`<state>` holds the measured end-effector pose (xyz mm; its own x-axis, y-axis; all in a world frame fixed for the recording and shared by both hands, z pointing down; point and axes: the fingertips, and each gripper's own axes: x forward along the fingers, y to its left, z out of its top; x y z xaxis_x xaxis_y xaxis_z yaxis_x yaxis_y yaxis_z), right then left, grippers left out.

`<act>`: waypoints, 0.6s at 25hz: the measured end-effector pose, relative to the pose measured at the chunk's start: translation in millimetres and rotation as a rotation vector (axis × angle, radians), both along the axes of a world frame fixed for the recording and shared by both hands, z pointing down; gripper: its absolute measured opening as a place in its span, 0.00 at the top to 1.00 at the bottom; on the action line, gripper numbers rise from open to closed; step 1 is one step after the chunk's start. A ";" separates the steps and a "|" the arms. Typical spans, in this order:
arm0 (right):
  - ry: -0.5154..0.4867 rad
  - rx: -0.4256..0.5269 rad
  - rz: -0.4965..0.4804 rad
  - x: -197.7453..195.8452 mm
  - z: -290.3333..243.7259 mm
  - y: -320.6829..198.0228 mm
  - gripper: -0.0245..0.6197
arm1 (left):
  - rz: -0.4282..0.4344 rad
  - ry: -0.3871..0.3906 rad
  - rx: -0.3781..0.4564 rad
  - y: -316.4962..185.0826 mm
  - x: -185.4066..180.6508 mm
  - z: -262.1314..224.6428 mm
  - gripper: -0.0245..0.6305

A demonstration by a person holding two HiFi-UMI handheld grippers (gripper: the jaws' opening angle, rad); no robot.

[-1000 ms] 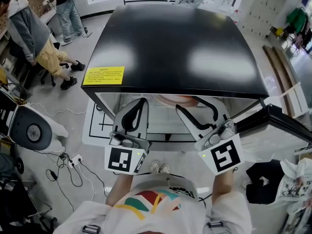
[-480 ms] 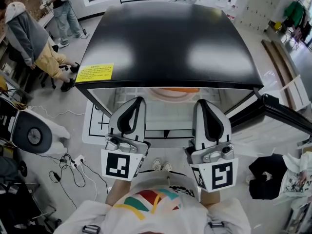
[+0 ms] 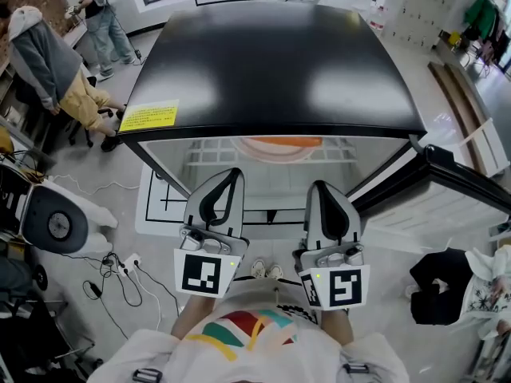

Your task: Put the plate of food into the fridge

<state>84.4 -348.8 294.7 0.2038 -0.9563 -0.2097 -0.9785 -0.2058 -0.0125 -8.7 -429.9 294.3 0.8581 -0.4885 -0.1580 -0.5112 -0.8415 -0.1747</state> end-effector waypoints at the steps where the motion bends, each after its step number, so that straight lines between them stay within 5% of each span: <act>1: -0.013 -0.015 0.001 1.1 7.2 0.4 0.96 | 0.002 -0.001 -0.002 0.4 0.5 0.7 0.95; 15: 0.019 -0.089 0.006 -2.4 25.9 -0.6 0.96 | 0.027 0.005 -0.001 4.3 4.1 -3.8 0.95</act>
<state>82.0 -349.4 320.6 0.2062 -0.9701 -0.1278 -0.9772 -0.2109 0.0243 -4.6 -425.5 290.5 0.8703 -0.4651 -0.1624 -0.4890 -0.8552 -0.1715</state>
